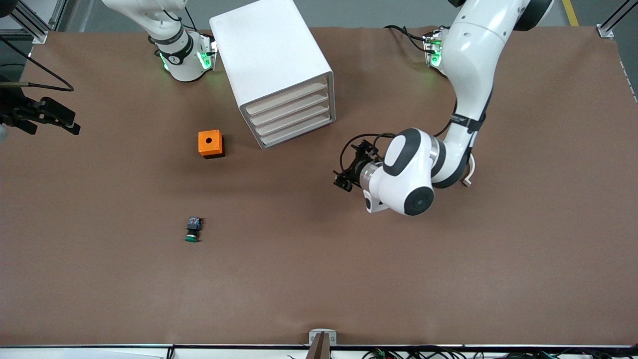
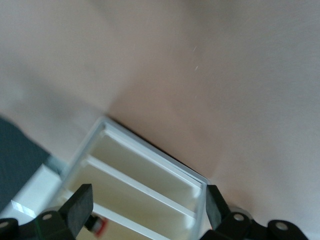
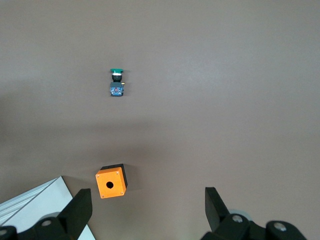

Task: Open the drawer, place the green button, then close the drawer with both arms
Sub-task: 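Reach the left gripper to the white cabinet's drawer handle, then pull the drawer open with the left gripper while the right gripper reaches the button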

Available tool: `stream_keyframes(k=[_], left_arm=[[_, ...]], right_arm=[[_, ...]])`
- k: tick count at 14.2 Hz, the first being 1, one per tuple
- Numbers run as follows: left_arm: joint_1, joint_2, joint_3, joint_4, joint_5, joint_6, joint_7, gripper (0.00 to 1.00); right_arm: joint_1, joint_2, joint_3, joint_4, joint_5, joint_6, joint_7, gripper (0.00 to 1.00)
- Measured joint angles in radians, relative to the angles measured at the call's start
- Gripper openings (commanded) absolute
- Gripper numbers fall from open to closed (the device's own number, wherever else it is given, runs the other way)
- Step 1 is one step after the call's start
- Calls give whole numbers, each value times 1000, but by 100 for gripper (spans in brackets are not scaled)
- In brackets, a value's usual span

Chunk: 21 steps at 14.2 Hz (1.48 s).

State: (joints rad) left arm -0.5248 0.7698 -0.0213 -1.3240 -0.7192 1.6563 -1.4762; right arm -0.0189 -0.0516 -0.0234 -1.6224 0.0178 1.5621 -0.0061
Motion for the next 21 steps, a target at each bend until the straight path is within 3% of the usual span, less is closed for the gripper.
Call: stream_keyframes(k=[4, 11, 15, 21], left_arm=[[-18, 106, -22, 42, -144, 0, -279, 99], [-21, 222, -125, 58, -218, -65, -617, 98], [-22, 267, -130, 44, -262, -181, -712, 83], [-27, 291, -163, 20, -271, -208, -756, 60]], right_arm=[[0, 0, 0, 0, 1, 2, 1, 100], [0, 0, 0, 0, 8, 4, 1, 100], [0, 0, 0, -1, 8, 4, 1, 100], [0, 0, 0, -1, 8, 4, 1, 100]])
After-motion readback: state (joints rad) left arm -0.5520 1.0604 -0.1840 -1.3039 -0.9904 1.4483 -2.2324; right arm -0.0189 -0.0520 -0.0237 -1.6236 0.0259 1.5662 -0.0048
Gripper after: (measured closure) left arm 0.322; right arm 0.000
